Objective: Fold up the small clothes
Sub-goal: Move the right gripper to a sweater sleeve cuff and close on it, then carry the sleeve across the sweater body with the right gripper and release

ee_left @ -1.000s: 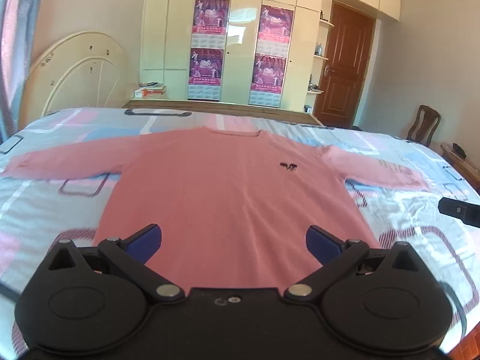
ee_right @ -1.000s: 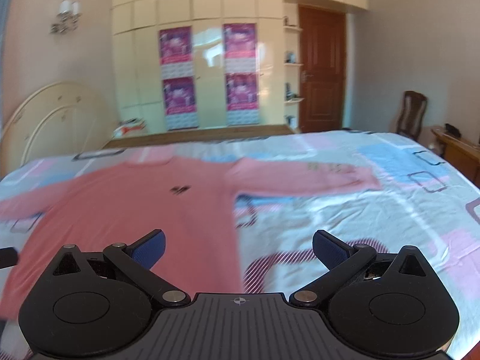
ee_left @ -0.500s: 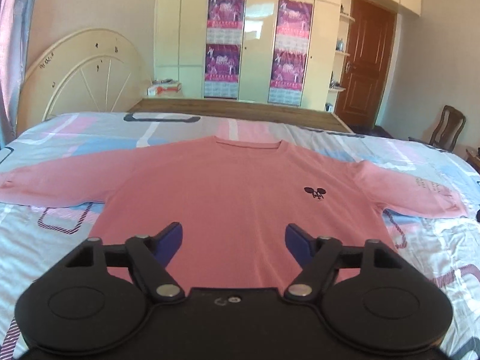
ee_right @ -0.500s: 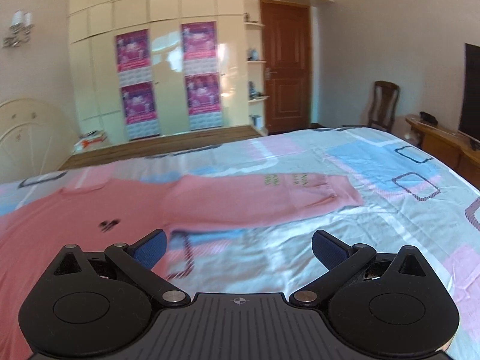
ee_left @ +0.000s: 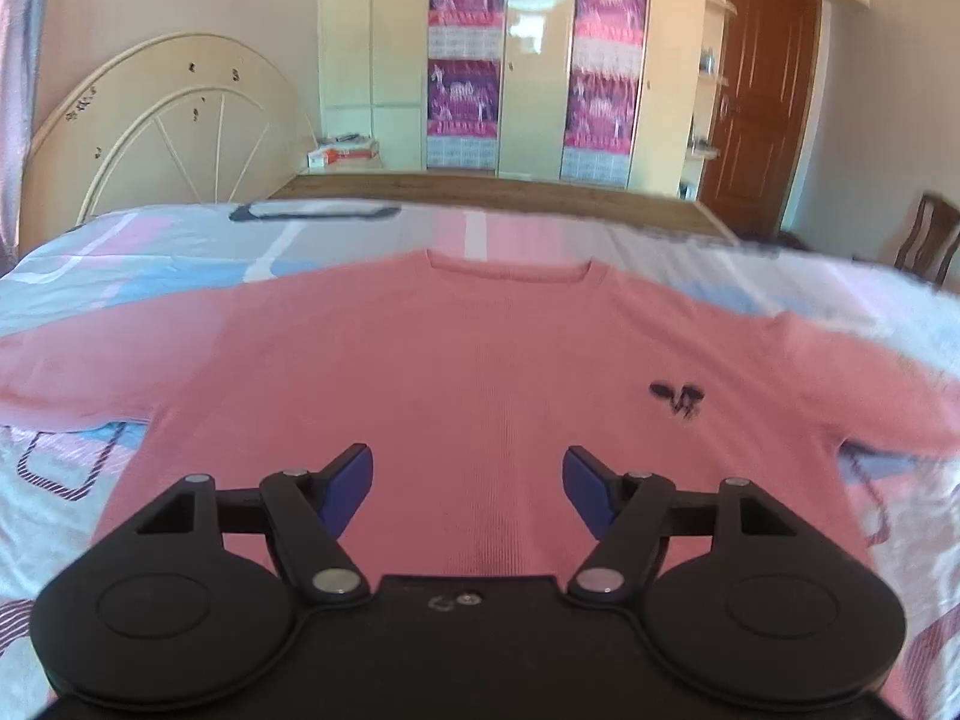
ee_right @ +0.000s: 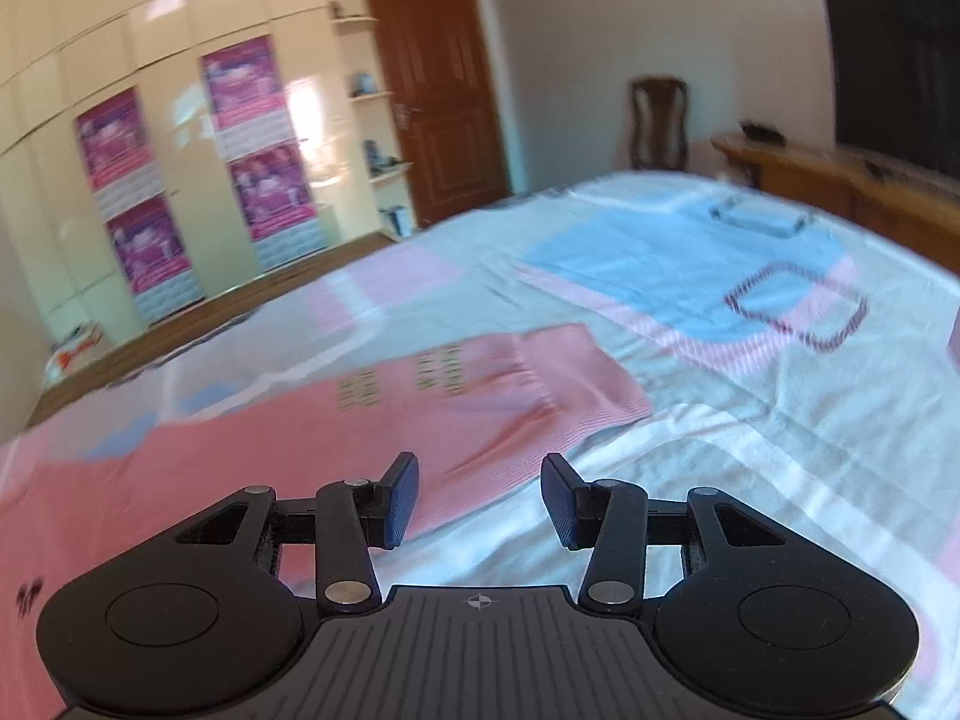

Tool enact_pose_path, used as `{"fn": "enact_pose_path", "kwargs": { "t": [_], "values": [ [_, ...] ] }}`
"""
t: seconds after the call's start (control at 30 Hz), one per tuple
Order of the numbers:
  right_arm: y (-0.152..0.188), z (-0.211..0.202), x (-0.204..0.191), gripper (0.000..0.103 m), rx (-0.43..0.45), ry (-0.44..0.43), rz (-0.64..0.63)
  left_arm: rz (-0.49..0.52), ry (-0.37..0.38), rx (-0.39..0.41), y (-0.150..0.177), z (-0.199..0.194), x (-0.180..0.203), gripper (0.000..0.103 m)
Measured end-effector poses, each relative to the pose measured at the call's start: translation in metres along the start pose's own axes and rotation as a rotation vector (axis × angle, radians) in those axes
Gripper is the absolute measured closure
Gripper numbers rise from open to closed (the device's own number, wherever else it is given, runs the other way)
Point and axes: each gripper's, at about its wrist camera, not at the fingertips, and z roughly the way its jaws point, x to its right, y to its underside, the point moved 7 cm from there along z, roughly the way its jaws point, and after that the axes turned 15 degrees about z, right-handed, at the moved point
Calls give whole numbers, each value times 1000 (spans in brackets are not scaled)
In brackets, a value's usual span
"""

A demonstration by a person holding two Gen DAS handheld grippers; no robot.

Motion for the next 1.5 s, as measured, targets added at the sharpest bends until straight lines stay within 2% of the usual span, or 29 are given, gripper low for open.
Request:
{"fn": "enact_pose_path", "kwargs": {
  "t": [0.1, 0.23, 0.37, 0.47, 0.5, 0.53, 0.6, 0.63, 0.67, 0.7, 0.73, 0.77, 0.83, 0.9, 1.0, 1.1, 1.17, 1.33, 1.5],
  "values": [
    [-7, 30, 22, 57, -33, 8, 90, 7, 1, -32, 0, 19, 8, 34],
    [-9, 57, 47, 57, -93, -22, 221, 2, 2, -53, -4, 34, 18, 34],
    [-19, 60, 56, 57, -71, -64, 277, -3, 0, -57, -12, 39, 26, 34],
    [-27, 62, 67, 57, -64, -91, 369, 3, -2, -51, -20, 40, 31, 34],
    [-31, 62, 70, 66, -60, -93, 381, 7, -3, -47, -24, 40, 32, 34],
    [-34, 60, 70, 95, -51, -89, 370, 12, -3, -44, -26, 40, 34, 34],
    [-44, 50, 64, 96, -12, -68, 303, 39, -12, -40, -31, 41, 35, 33],
    [-47, 44, 56, 96, 22, -55, 233, 62, -29, -48, -34, 42, 35, 30],
    [-49, 44, 51, 96, 42, 0, 133, 80, -35, -63, -36, 46, 34, 28],
    [-45, 53, 52, 96, 13, 73, 70, 94, -32, -88, -37, 50, 33, 28],
    [-40, 63, 57, 96, -46, 110, 91, 97, -33, -104, -37, 53, 31, 28],
    [-42, 62, 58, 96, -35, 109, 105, 97, -29, -115, -37, 55, 28, 27],
    [-48, 53, 43, 96, 6, 101, 40, 104, -30, -126, -36, 57, 22, 29],
    [-49, 42, 26, 96, 35, 55, 19, 103, -41, -130, -35, 59, 12, 32],
    [-43, 31, -12, 96, 34, -15, -49, 75, -47, -138, -31, 63, -5, 35],
    [-21, 13, -64, 96, 23, -117, -126, 52, -52, -144, -28, 71, -22, 40],
    [3, 0, -100, 96, 10, -185, -183, 28, -41, -142, -26, 75, -34, 41],
    [75, -25, -199, 96, -61, -349, -318, -74, 55, -104, -25, 79, -63, 49],
    [172, -62, -284, 96, -132, -503, -498, -116, 103, -87, -19, 79, -90, 49]
  ]
}}
